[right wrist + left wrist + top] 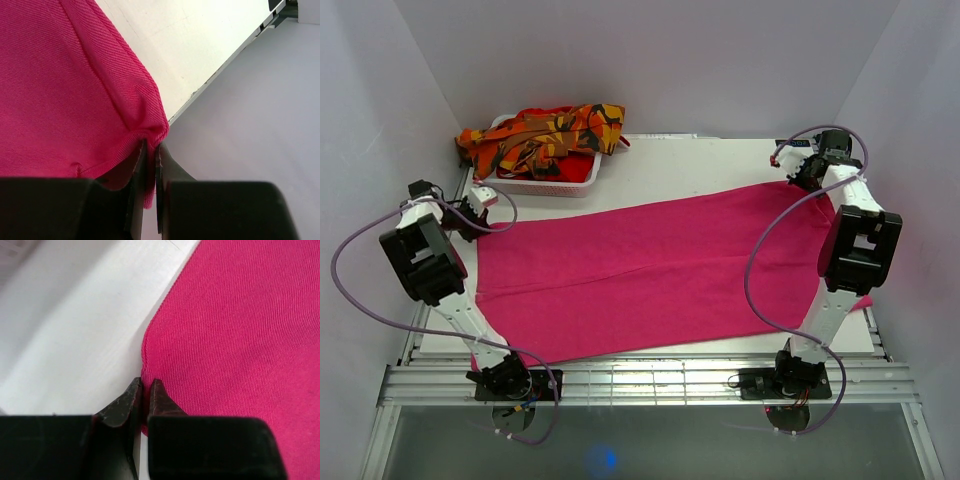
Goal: Fold and stack the trousers
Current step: Fold the trousers
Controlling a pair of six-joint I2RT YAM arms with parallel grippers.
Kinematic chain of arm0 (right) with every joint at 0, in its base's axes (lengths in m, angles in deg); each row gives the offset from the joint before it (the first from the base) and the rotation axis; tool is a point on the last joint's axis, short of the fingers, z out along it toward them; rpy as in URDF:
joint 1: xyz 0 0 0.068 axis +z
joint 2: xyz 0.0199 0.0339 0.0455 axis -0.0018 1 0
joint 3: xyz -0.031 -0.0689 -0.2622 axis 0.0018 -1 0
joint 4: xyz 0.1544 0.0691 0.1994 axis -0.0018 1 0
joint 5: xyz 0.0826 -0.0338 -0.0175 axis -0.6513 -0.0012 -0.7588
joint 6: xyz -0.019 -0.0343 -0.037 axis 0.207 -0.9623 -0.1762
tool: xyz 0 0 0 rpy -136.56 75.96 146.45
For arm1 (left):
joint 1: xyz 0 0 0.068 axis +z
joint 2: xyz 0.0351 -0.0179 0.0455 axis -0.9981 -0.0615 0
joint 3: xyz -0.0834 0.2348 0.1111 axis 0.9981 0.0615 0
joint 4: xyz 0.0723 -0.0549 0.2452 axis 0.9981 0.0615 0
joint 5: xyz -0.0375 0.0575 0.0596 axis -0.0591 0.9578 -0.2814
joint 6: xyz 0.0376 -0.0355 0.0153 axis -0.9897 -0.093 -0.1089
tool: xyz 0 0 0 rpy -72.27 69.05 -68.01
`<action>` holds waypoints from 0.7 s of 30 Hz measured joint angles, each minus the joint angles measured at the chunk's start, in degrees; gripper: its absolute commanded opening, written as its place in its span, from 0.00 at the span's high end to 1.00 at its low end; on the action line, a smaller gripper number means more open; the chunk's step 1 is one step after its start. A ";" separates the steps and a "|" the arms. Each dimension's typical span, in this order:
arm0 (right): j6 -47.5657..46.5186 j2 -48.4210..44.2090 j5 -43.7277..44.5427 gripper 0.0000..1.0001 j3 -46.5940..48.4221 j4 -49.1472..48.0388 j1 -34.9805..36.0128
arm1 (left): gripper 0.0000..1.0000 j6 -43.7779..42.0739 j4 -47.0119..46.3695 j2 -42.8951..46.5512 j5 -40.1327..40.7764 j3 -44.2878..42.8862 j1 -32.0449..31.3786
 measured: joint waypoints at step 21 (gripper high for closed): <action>-16.04 -31.95 -15.23 0.92 -33.38 8.85 -19.61 | 1.00 -24.59 18.43 31.52 -1.68 29.53 17.22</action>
